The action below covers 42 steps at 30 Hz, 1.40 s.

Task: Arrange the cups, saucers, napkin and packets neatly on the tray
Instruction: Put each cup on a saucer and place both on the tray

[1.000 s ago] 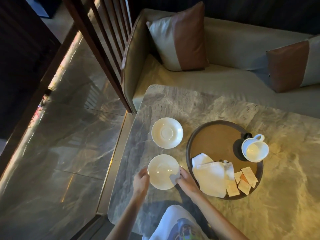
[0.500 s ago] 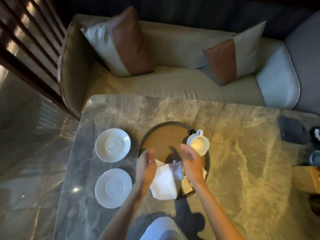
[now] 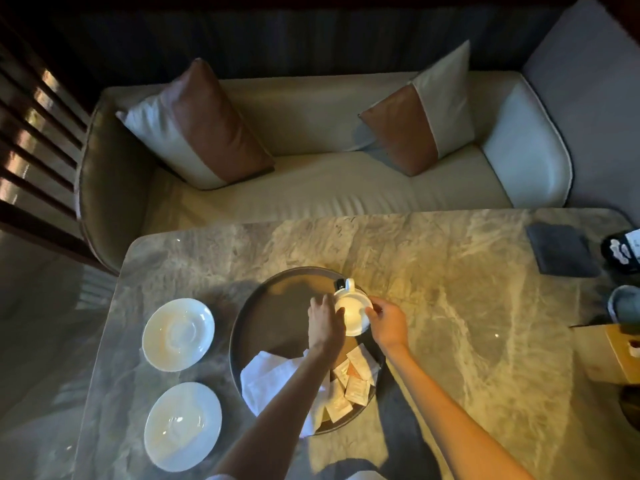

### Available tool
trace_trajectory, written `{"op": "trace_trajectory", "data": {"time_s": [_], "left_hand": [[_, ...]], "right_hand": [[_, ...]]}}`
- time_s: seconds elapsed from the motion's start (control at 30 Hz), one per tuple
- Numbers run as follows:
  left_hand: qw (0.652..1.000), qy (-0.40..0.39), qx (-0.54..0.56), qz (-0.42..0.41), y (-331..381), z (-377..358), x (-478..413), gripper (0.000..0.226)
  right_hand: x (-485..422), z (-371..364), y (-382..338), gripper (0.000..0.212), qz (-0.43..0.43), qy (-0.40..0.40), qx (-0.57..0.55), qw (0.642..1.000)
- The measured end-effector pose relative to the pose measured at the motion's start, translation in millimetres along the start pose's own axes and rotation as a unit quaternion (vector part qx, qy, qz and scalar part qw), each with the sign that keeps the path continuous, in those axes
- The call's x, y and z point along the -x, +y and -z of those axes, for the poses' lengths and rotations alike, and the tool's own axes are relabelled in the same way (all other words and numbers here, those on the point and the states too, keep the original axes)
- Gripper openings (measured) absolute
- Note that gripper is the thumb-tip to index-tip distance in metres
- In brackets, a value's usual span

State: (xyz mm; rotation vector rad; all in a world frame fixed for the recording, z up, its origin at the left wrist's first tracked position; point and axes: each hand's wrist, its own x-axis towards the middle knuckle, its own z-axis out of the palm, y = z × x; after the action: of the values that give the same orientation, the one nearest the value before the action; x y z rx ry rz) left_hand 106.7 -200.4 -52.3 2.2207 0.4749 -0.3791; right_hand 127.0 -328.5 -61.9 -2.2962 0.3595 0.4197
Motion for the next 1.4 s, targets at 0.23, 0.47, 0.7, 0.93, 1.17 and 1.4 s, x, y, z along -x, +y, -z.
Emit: {"op": "trace_trajectory", "data": {"time_s": [0.23,0.47,0.7,0.93,1.17,1.4], "left_hand": [[0.999,0.023,-0.028,0.011,4.5,9.3,-8.4,0.024],[0.991,0.042,0.128,-0.003,-17.6,75.7,-17.3,0.015],[0.976,0.099,0.184,0.065,-122.5,181.1,-16.1,0.019],[0.936,0.066,0.31,0.155,-225.6,229.3,46.7,0.033],[0.885,0.009,0.4,0.237,-287.3,197.1,124.8,0.029],[0.876,-0.003,0.393,0.28,-304.5,180.8,146.2,0.036]], "right_hand": [[3.1,7.7,-7.7,0.023,0.049,0.014,0.107,0.993],[17.4,-13.0,-72.4,0.027,0.106,0.036,0.01,0.994],[41.3,-119.4,-159.3,0.03,0.125,-0.077,-0.129,0.981],[117.6,-228.8,-174.1,0.016,-0.177,-0.243,-0.281,0.911],[187.3,-251.0,-127.9,0.028,-0.224,-0.292,-0.193,0.909],[215.7,-267.3,-97.6,0.031,-0.217,-0.243,-0.156,0.932]]}}
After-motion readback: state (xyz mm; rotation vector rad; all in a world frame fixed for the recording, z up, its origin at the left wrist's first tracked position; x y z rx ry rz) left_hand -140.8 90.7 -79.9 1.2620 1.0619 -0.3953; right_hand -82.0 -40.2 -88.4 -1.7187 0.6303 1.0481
